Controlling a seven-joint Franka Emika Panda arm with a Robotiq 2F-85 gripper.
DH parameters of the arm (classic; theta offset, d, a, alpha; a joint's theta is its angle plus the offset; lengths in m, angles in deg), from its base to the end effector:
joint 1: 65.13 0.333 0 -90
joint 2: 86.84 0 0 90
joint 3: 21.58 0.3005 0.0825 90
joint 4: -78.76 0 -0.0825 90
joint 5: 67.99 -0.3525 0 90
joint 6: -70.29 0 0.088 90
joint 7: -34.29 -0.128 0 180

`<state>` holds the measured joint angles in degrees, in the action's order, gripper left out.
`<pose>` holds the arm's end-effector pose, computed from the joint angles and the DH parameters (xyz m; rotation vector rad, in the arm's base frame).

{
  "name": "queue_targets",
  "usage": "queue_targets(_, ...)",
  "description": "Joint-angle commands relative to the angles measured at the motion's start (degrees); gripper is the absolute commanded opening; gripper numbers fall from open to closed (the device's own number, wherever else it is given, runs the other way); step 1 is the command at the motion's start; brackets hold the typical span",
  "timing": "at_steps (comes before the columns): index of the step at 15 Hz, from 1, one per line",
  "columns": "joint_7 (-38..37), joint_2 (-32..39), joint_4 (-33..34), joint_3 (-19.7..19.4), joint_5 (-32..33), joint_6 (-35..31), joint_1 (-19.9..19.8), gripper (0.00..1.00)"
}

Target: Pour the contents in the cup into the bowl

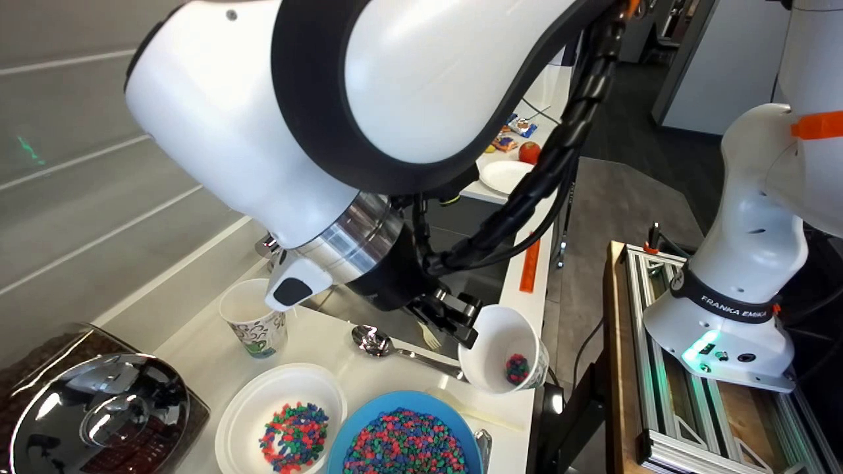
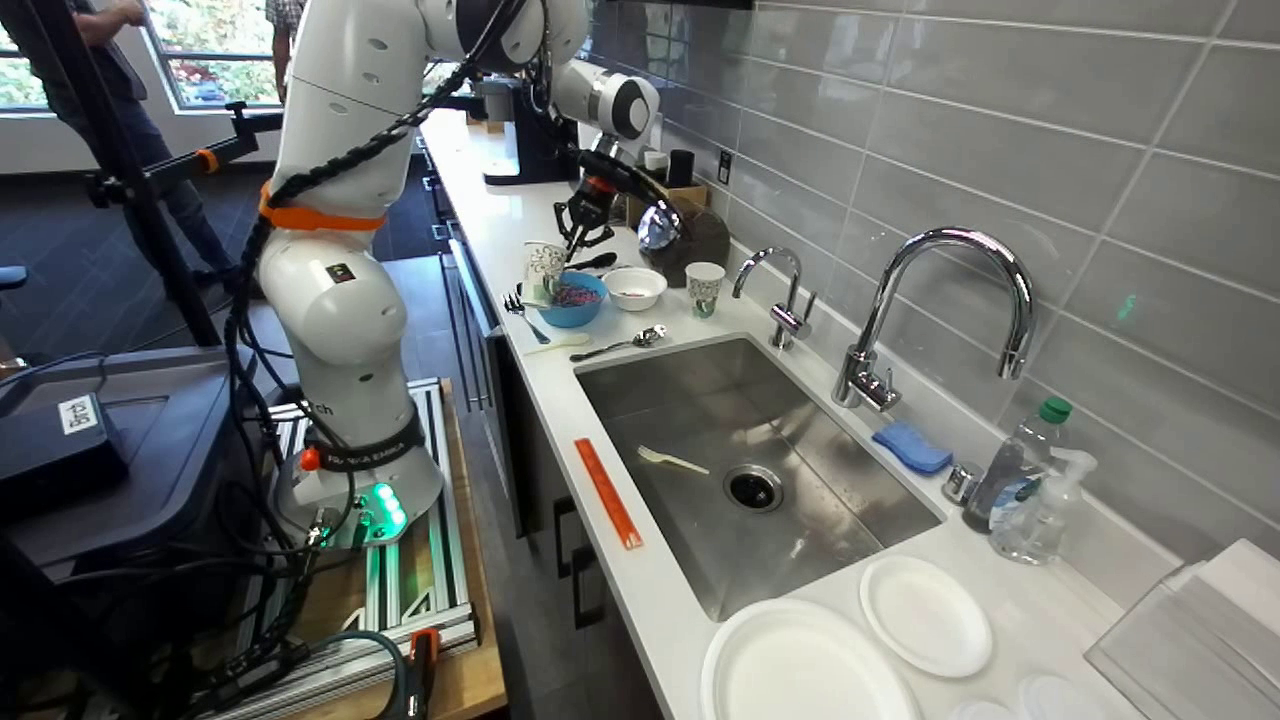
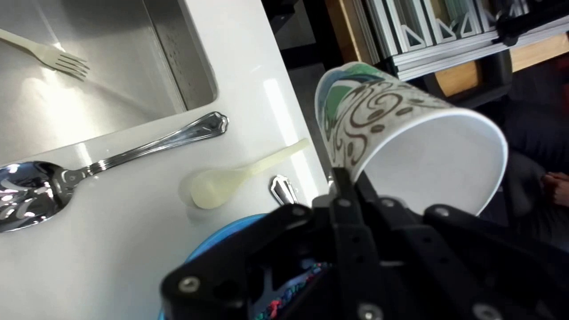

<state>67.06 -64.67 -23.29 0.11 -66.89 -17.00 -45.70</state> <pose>0.4012 0.3338 0.3079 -2.3086 -1.7807 0.9407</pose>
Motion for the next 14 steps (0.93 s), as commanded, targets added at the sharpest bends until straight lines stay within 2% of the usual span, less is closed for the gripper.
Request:
queue_targets(1,0.0,5.0,6.2,0.6,0.9,6.6,1.7,0.01)
queue_targets(10,-1.7,15.5,19.7,0.1,2.4,19.2,5.4,0.01)
queue_targets(14,-4.5,19.9,26.1,-0.4,5.6,25.0,7.6,0.01)
